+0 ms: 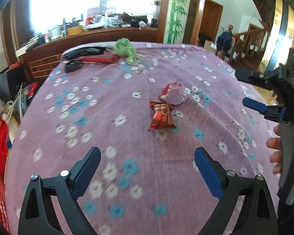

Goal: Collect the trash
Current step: 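Grasp the red candy wrapper with the left tool while the right tool grasps the pink bag, then carry the candy wrapper and pink bag over the red wastebasket with both tools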

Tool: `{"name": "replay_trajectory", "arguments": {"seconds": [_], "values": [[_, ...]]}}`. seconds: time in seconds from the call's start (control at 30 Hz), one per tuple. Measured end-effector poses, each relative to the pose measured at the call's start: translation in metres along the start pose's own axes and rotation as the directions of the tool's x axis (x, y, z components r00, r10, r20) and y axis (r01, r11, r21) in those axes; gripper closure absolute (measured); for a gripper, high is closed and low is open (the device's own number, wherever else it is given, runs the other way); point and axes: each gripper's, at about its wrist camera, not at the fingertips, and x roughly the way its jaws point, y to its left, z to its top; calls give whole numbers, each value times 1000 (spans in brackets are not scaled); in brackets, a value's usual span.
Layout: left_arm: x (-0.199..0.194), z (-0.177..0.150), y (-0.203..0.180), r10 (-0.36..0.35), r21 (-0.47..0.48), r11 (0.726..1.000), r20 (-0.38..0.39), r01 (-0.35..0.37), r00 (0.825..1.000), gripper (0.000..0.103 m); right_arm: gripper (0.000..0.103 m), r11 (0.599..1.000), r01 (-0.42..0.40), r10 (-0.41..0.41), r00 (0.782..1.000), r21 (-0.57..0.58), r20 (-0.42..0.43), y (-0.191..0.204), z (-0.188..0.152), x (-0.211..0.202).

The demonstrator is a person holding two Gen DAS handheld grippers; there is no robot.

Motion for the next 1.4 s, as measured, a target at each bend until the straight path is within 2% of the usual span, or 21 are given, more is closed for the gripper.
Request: {"name": "replay_trajectory", "arguments": {"seconds": [0.1, 0.27, 0.37, 0.4, 0.47, 0.5, 0.53, 0.57, 0.7, 0.93, 1.03, 1.1, 1.23, 1.4], "values": [[27, 13, -12, 16, 49, 999, -8, -16, 1000, 7, 0, 1000, 2, -2, 1000, 20, -11, -7, 4, 9], [62, 36, -23, 47, 112, 992, 26, -50, 999, 7, 0, 999, 20, -19, 1000, 35, -23, -18, 9, 16], [79, 47, -21, 59, 106, 992, 32, -62, 998, 8, 0, 999, 37, -37, 999, 21, -11, -21, 12, 14], [84, 49, -20, 55, 95, 994, 17, -57, 998, 12, 0, 999, 42, -42, 999, 18, -9, -22, 12, 13], [95, 49, -16, 23, 69, 997, -26, -21, 999, 31, 0, 999, 49, -49, 999, 8, -14, -23, 15, 15], [98, 48, -16, 23, 67, 998, -41, -20, 999, 47, 0, 998, 55, -55, 998, 0, -23, -23, 16, 17], [101, 47, -14, 11, 64, 998, -58, -7, 998, 53, 0, 998, 59, -60, 998, -10, -35, -23, 17, 21], [104, 44, -12, -4, 52, 999, -77, 8, 997, 66, 0, 998, 59, -60, 997, -23, -48, -21, 19, 27], [98, 35, 0, -46, 4, 999, -78, 47, 996, 68, 1, 997, 39, -45, 993, -62, -110, -8, 21, 60], [74, 12, 31, -58, -79, 996, -80, 51, 995, 69, 8, 992, 57, -76, 983, -111, -169, 14, 18, 123], [65, 2, 43, -59, -106, 993, -76, 50, 995, 69, 28, 983, 88, -118, 975, -162, -187, 23, 15, 146], [59, -4, 48, -54, -113, 993, -75, 46, 996, 69, 50, 974, 118, -158, 967, -195, -201, 24, 12, 154], [47, -12, 55, -52, -135, 990, -51, 44, 997, 69, 55, 975, 135, -168, 967, -178, -190, 21, 6, 147], [28, -21, 59, -35, -146, 989, -8, 34, 999, 69, 55, 990, 47, -65, 988, -134, -138, 32, -4, 104]]}}
